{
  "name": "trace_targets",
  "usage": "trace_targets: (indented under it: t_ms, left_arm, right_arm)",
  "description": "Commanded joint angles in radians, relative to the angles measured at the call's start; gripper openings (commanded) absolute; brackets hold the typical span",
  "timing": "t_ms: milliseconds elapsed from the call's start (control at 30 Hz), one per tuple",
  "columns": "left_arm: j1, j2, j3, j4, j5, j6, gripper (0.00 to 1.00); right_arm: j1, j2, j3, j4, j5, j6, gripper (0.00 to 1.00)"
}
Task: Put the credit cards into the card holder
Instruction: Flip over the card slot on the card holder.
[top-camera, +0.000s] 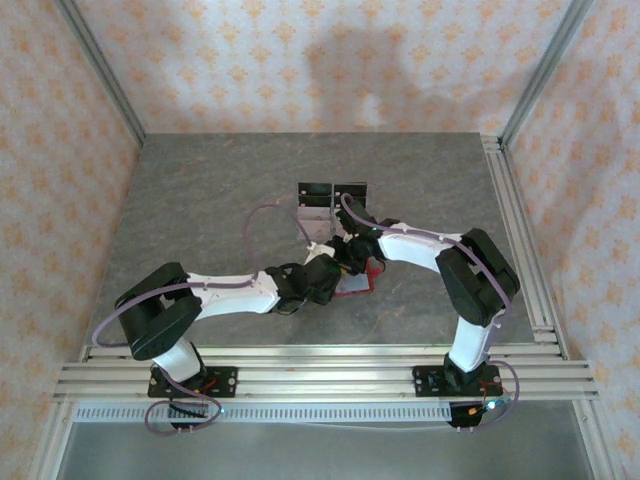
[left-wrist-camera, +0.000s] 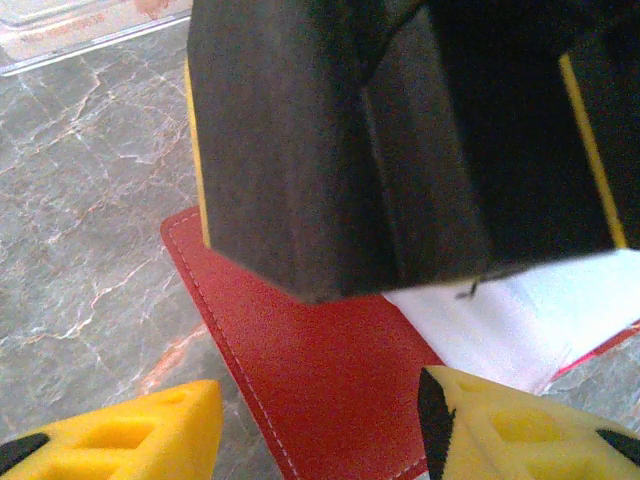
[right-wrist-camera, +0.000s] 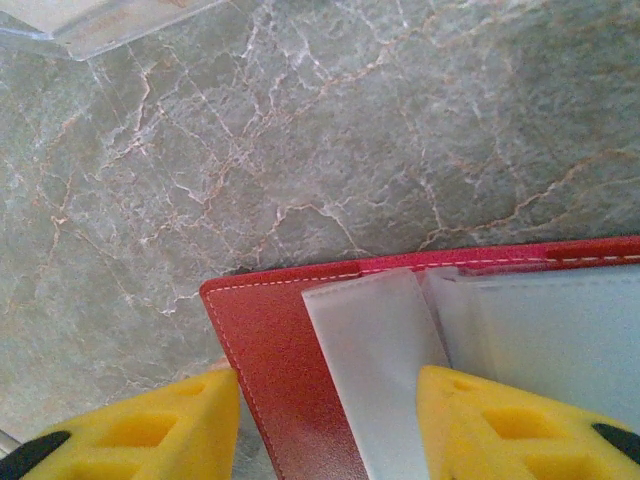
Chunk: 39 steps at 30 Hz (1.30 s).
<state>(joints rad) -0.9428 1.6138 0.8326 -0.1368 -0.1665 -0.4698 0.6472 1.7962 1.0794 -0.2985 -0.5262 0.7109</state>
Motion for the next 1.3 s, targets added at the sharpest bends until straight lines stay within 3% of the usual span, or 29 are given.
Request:
trace_targets:
  t_ms: [0,1100,1267]
  left_arm:
    - [-0.008,-0.035,-0.042,-0.014,-0.028,-0.004,0.56]
    - [-0.044,0.004,0.009,0.097,-0.076,0.034,0.63]
    - [-0.045,-0.057,-0.050,0.097,-0.082,0.005,0.63]
  right_arm:
    - [0.001,-0.052,0.025,0.049,-0.031,0.021,0.50]
    - [0.000,-0.046,-0.001,0.078,-0.046,0.032,0.50]
    - [-0.003,-0.066,0.030,0.056,-0.049,0.018,0.50]
